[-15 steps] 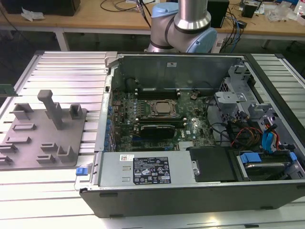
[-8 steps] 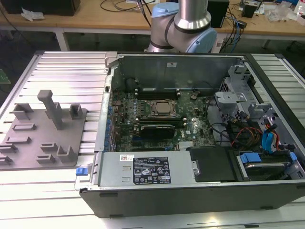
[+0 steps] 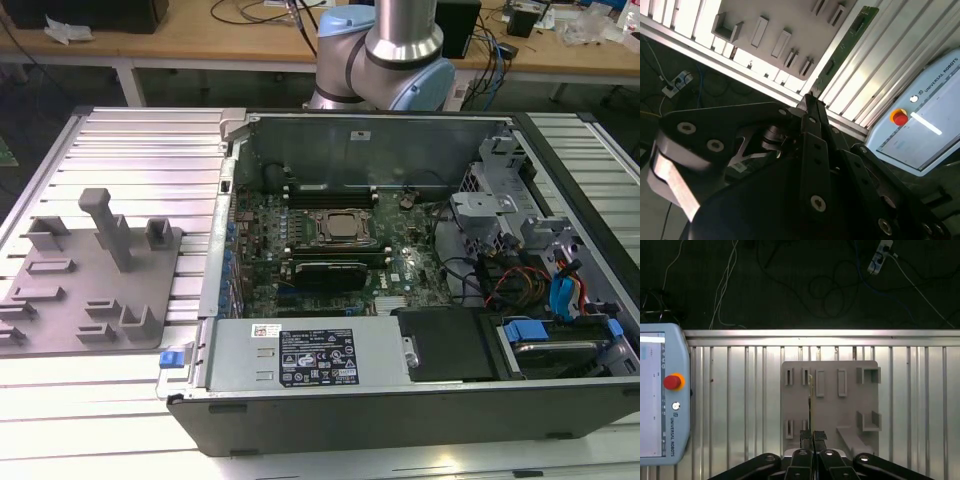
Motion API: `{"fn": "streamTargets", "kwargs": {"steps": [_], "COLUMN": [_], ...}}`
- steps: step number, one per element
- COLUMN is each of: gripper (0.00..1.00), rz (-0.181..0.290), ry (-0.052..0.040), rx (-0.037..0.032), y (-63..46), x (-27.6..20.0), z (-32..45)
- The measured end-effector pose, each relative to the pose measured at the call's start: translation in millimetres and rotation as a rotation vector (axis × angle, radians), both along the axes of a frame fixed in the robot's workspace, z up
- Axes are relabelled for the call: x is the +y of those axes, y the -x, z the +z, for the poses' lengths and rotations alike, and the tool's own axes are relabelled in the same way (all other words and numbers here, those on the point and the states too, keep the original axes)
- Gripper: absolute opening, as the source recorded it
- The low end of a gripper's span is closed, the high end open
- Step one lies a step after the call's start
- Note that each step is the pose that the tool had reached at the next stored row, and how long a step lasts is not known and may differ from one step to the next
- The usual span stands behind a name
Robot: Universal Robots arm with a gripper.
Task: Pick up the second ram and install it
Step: 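Pick up the second ram and move it above second insertion slot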
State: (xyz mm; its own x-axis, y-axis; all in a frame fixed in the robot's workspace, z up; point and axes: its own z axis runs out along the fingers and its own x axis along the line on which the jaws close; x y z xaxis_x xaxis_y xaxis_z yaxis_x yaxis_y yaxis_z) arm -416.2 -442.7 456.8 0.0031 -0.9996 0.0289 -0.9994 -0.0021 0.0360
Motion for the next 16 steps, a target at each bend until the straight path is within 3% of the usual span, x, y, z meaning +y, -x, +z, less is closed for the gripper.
{"fn": "streamTargets", "kwargs": {"steps": [7, 16], "gripper": [0.09, 0.09], "rz": [0.000, 0.000], "ry": [-0.0002, -0.0001], "rx": [-0.0002, -0.0001], "y": [-17.6, -61.0], "x": [0.0, 0.0], "z": [-0.1, -0.1]}}
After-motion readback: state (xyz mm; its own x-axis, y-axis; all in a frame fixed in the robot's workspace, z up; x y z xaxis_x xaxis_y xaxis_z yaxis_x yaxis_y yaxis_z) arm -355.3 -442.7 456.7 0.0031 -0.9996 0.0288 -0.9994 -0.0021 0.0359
